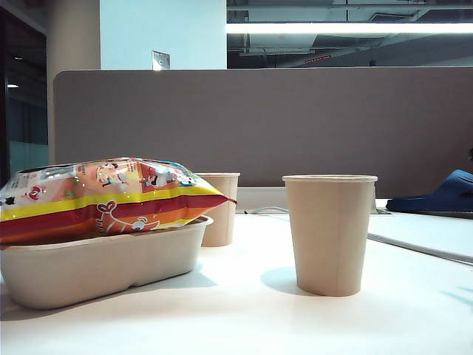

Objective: Pick up a bag of chips and put them in the box.

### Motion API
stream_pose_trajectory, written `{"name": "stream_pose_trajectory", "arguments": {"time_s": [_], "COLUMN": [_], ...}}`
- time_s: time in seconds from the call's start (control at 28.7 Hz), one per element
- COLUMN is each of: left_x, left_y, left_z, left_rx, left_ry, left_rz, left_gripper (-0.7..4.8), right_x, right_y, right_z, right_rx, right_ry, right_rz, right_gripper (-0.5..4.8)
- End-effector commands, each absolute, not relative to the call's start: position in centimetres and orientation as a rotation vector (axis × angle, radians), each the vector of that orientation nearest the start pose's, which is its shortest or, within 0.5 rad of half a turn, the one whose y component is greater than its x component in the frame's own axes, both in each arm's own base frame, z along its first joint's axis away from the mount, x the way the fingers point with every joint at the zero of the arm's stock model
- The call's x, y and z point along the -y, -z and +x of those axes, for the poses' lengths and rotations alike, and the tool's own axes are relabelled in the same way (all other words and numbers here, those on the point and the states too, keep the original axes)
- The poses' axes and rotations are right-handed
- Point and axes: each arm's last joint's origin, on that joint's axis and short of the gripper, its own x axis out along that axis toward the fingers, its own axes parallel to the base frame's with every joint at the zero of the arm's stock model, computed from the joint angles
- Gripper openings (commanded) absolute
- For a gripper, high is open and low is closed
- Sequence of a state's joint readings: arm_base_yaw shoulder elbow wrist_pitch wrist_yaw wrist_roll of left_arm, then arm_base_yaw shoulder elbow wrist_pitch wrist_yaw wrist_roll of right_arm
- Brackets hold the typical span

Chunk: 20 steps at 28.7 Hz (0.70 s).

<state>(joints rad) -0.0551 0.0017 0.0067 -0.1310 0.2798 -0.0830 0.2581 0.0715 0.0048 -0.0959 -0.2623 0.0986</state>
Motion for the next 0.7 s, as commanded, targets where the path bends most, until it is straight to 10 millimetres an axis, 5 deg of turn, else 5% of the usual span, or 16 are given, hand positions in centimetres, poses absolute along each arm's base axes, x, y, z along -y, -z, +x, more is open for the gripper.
{"name": "stream_pose_trajectory", "arguments": {"time_s": [0.03,0.7], "left_x": [1.3,1.3], "left_y": [-15.4,-15.4], "left_z": [9.5,9.5], "left_rx": [-0.133,-0.133], "left_ry": [0.333,0.332], "left_rz": [-0.099,-0.099], "left_gripper": [0.79,0.79], "right_x": [-2.5,-1.0], "right_y": [-15.3,-15.7], "right_z": [9.6,9.6], "right_rx": [-0.152,-0.094], "right_ry": [-0.437,-0.289], "right_rz": [0.101,0.106], "right_gripper": [1.03,1.03]}}
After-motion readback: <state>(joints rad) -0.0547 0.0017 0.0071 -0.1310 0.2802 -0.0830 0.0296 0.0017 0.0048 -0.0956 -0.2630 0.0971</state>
